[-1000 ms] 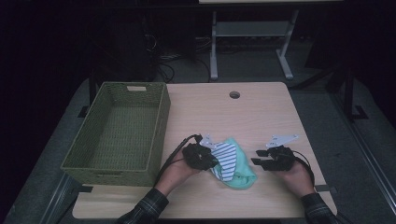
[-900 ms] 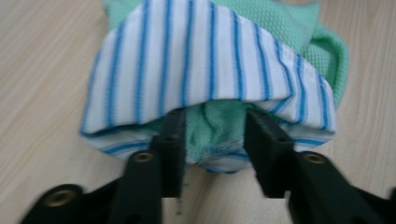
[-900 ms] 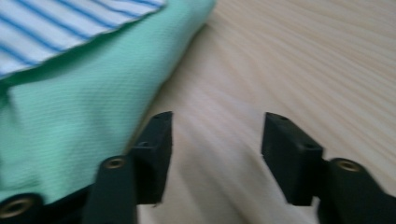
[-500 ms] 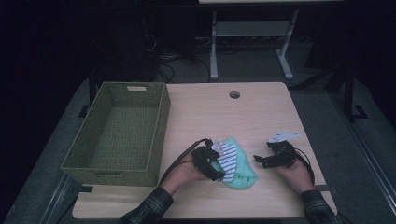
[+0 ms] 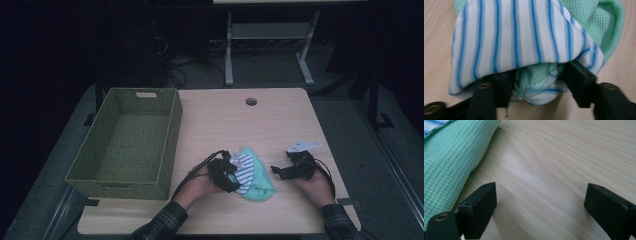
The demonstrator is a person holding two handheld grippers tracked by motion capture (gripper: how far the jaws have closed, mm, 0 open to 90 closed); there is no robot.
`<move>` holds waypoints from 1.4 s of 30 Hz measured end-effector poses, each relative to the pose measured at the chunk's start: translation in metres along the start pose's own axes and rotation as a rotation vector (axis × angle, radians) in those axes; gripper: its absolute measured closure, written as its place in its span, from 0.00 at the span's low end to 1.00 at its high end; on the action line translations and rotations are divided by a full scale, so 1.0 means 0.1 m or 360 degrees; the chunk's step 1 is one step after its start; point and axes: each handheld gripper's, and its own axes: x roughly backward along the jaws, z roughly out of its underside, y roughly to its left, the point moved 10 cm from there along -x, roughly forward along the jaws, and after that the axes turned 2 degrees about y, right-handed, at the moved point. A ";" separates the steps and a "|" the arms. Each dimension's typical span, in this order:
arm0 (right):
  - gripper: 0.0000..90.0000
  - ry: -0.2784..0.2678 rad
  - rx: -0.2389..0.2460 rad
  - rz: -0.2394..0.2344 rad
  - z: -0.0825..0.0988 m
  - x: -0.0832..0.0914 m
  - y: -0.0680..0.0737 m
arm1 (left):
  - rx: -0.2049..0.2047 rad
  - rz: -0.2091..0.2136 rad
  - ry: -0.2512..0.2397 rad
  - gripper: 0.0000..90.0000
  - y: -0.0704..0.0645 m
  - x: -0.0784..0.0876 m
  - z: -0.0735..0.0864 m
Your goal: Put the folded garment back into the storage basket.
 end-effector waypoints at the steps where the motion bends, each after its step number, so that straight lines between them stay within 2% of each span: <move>1: 0.12 0.0000 0.0000 0.0000 0.00 0.00 0.00 | -0.0008 -0.0002 0.0003 0.55 0.01 0.01 0.00; 5: 0.12 0.0001 -0.0004 0.0001 0.00 0.00 0.00 | -0.0020 -0.0027 -0.0005 0.72 0.05 0.01 0.00; 11: 0.12 0.0000 -0.0007 0.0004 0.00 0.00 0.00 | -0.0002 -0.0042 0.0001 0.81 0.07 0.02 0.00; 13: 0.12 -0.0001 -0.0008 0.0005 0.00 0.00 0.00 | 0.0016 -0.0027 -0.0004 0.82 0.07 0.02 0.00; 15: 0.12 -0.0001 -0.0008 0.0005 0.00 0.00 0.00 | 0.0063 0.0019 -0.0027 0.83 0.08 0.03 0.00; 19: 0.12 -0.0003 -0.0010 0.0006 0.00 0.00 0.00 | 0.0084 0.0061 -0.0040 0.83 0.09 0.07 0.00; 22: 0.12 -0.0004 -0.0012 0.0006 0.00 0.00 0.00 | 0.0104 0.0079 -0.0081 0.83 0.09 0.13 -0.02; 23: 0.12 -0.0004 -0.0012 0.0007 0.00 0.00 0.00 | 0.0129 0.0082 -0.0110 0.83 0.08 0.15 -0.04; 26: 0.12 -0.0004 -0.0011 0.0007 0.00 0.00 0.00 | 0.0117 0.0088 -0.0114 0.83 0.09 0.24 -0.05; 27: 0.12 -0.0004 -0.0012 0.0007 0.00 0.00 0.00 | 0.0140 0.0097 -0.0141 0.83 0.08 0.26 -0.07; 28: 0.12 -0.0004 -0.0012 0.0007 0.00 0.00 0.00 | 0.0126 0.0098 -0.0144 0.83 0.09 0.30 -0.07; 35: 0.12 -0.0004 -0.0012 0.0007 0.00 0.00 0.00 | 0.0172 0.0094 -0.0239 0.83 0.12 0.53 -0.15; 41: 0.12 -0.0004 -0.0012 0.0009 0.00 0.00 0.00 | 0.0200 0.0087 -0.0282 0.83 0.16 0.74 -0.20; 42: 0.12 -0.0004 -0.0011 0.0012 0.00 0.00 -0.01 | 0.0184 0.0078 -0.0279 0.83 0.17 0.78 -0.20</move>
